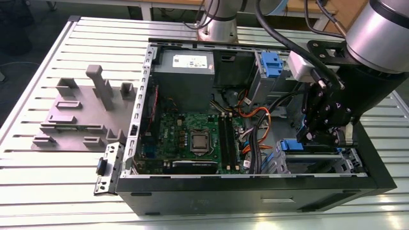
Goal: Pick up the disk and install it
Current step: 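Insert the first disk wire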
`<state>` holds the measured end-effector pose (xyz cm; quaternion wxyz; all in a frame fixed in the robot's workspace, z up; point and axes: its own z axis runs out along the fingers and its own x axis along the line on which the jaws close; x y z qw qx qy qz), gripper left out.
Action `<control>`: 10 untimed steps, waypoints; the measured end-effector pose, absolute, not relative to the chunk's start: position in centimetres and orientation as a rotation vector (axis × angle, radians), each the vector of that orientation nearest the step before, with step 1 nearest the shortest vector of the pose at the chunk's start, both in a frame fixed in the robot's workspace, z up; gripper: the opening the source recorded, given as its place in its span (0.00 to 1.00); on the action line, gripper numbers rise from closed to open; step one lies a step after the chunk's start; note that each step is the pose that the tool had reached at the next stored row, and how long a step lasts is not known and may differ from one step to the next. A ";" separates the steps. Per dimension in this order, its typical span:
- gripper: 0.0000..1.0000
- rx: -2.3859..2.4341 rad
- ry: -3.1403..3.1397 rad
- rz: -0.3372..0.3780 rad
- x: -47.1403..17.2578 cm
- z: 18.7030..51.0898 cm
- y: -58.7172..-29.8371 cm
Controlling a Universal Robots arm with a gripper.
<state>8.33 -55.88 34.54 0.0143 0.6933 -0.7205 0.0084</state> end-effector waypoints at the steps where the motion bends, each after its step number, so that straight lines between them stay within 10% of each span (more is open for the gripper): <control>1: 0.11 2.158 -2.243 0.026 8.3 34.5 -55.9; 10: 0.11 2.159 -2.243 0.026 8.4 34.5 -55.9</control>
